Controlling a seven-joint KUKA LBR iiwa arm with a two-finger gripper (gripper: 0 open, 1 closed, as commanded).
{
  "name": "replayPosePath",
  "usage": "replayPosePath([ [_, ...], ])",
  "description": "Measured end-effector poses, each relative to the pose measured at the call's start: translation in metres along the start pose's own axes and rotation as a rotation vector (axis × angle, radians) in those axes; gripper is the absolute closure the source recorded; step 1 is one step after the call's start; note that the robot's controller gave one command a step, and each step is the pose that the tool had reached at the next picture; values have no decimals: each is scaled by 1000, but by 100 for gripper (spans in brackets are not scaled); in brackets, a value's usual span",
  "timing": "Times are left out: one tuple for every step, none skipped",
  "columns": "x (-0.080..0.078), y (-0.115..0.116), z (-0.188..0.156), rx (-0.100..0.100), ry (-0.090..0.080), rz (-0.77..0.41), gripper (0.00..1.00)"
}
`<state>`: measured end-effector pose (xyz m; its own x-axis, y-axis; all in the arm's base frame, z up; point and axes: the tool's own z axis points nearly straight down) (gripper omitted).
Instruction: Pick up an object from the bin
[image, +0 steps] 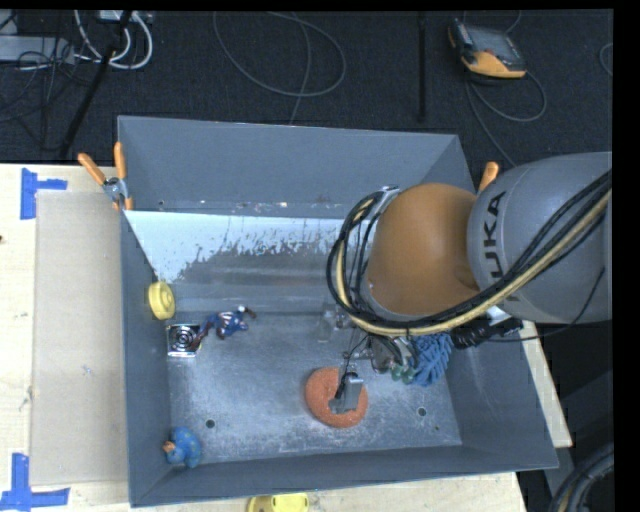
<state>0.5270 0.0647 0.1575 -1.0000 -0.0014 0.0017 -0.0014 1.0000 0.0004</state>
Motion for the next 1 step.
replayPosePath([
  [9,-18,58,0,-4,-75,0],
])
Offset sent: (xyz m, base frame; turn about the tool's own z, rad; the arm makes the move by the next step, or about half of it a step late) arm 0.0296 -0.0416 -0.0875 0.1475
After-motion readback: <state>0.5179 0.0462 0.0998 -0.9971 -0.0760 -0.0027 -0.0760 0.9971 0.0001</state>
